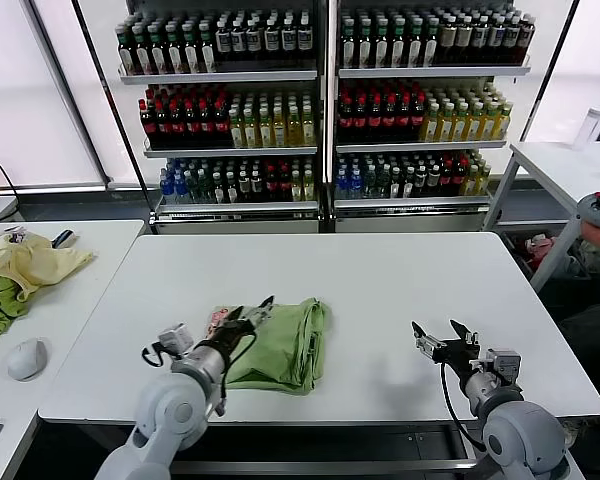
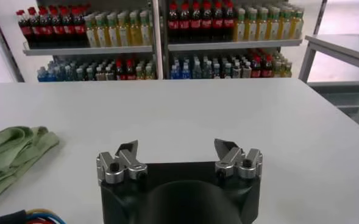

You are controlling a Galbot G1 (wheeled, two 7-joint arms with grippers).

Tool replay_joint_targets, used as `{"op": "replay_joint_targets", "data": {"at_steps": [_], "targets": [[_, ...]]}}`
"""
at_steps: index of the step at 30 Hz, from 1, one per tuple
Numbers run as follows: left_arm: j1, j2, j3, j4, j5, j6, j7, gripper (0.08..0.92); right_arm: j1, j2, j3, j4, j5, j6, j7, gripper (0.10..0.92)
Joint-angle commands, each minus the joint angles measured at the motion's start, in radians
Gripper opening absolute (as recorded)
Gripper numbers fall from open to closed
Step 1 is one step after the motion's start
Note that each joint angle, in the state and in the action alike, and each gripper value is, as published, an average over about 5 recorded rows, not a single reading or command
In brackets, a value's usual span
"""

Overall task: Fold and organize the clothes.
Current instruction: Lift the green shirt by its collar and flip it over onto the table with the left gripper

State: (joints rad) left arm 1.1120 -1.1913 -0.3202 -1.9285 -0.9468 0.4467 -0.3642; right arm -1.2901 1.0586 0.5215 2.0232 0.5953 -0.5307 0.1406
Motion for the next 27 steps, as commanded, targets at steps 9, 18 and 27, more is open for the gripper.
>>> {"op": "replay_joint_targets", "data": {"at_steps": [9, 18, 27], "targets": [[0.128, 0.056, -0.054, 0.112, 0.258, -0.038, 0.243, 0.823, 0.001, 0.002, -0.006, -0.002, -0.008, 0.002, 0.001, 0.823], [0.083, 0.027, -0.037, 0.152, 0.193, -0.01, 0.271, 0.823, -0.012, -0.013, 0.015, 0.014, -0.003, 0.001, 0.002, 0.823], [0.091, -0.001, -0.08, 0.164, 0.038, 0.003, 0.273, 0.722, -0.021, -0.023, 0.025, 0.017, 0.001, 0.001, 0.001, 0.823]]}}
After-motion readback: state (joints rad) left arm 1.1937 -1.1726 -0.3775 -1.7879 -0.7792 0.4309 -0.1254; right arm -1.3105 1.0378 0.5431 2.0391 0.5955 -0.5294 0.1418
